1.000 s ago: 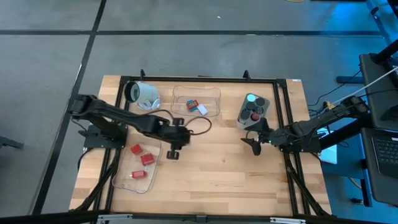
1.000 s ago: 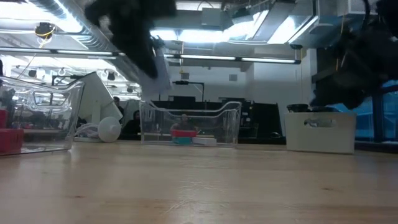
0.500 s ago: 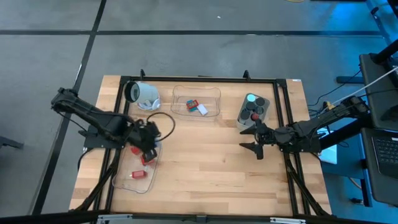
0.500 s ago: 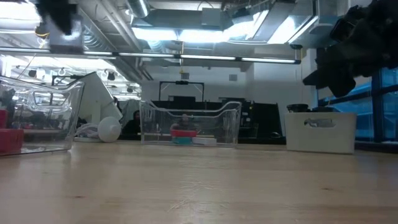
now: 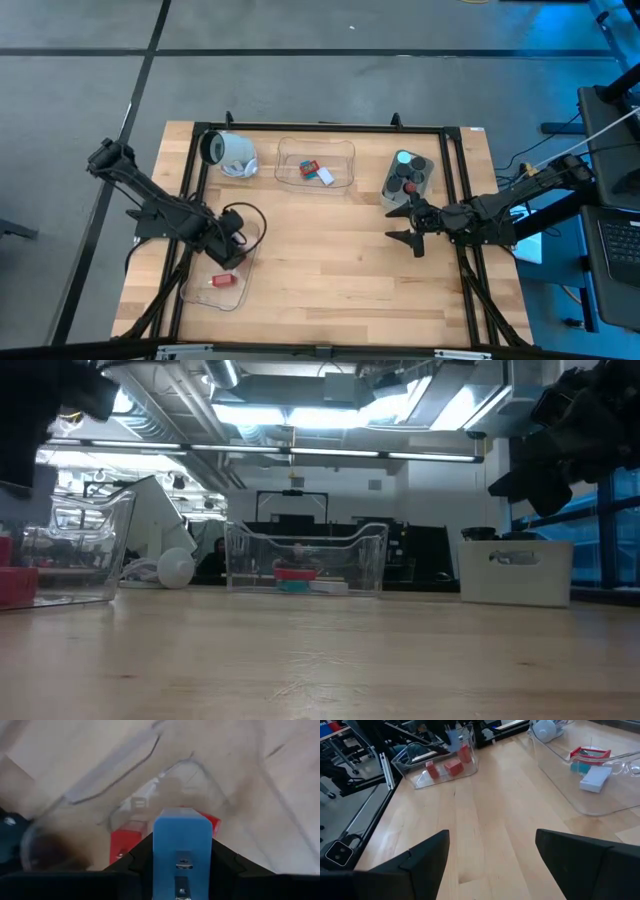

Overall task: Pick & Place Office items
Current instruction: Put the blue USB adapter into the clear bin

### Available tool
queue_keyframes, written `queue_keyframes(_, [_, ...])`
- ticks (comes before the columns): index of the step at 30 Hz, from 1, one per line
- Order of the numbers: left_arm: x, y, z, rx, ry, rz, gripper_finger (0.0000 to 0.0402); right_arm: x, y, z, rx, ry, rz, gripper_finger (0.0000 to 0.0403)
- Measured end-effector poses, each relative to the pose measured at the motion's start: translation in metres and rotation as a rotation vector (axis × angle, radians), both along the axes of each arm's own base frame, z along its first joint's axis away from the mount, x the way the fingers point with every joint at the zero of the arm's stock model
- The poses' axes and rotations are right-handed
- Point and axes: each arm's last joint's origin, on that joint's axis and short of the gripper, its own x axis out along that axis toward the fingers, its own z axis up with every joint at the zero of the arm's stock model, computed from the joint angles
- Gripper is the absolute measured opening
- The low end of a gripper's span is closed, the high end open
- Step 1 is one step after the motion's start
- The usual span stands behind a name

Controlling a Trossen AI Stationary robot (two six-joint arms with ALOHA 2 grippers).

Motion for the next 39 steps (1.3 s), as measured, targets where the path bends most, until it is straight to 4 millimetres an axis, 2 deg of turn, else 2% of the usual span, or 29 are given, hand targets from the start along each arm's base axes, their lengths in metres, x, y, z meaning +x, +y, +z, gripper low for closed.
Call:
queue_keyframes(8, [-0.004, 0.002, -0.042, -0.011, -0.041, 0.042, 0.0116, 0.000, 0.000, 0.000, 0.000, 0.000, 0.000, 0.0300])
queue_keyframes(15, [-0.011, 0.009, -0.059, 0.057, -0.040, 0.098, 0.0116, 0.000, 0.000, 0.000, -0.001, 0.000, -0.003, 0.0300])
queue_keyframes(18, [-0.010, 0.009, -0.058, 0.049, -0.051, 0.101, 0.0116, 0.000, 0.000, 0.000, -0.001, 0.000, -0.003, 0.0300])
queue_keyframes(25, [-0.010, 0.009, -0.058, 0.061, -0.054, 0.095, 0.0151, 0.000, 0.000, 0.000, -0.001, 0.000, -0.003, 0.0300])
queue_keyframes(35, [-0.010, 0.009, -0.058, 0.065, -0.052, 0.080, 0.0143, 0.000, 0.000, 0.000, -0.001, 0.000, -0.003, 0.0300])
queue_keyframes(39, [-0.006, 0.006, -0.046, 0.039, -0.056, 0.061, 0.0154, 0.000, 0.000, 0.000, -0.002, 0.000, -0.002, 0.0301])
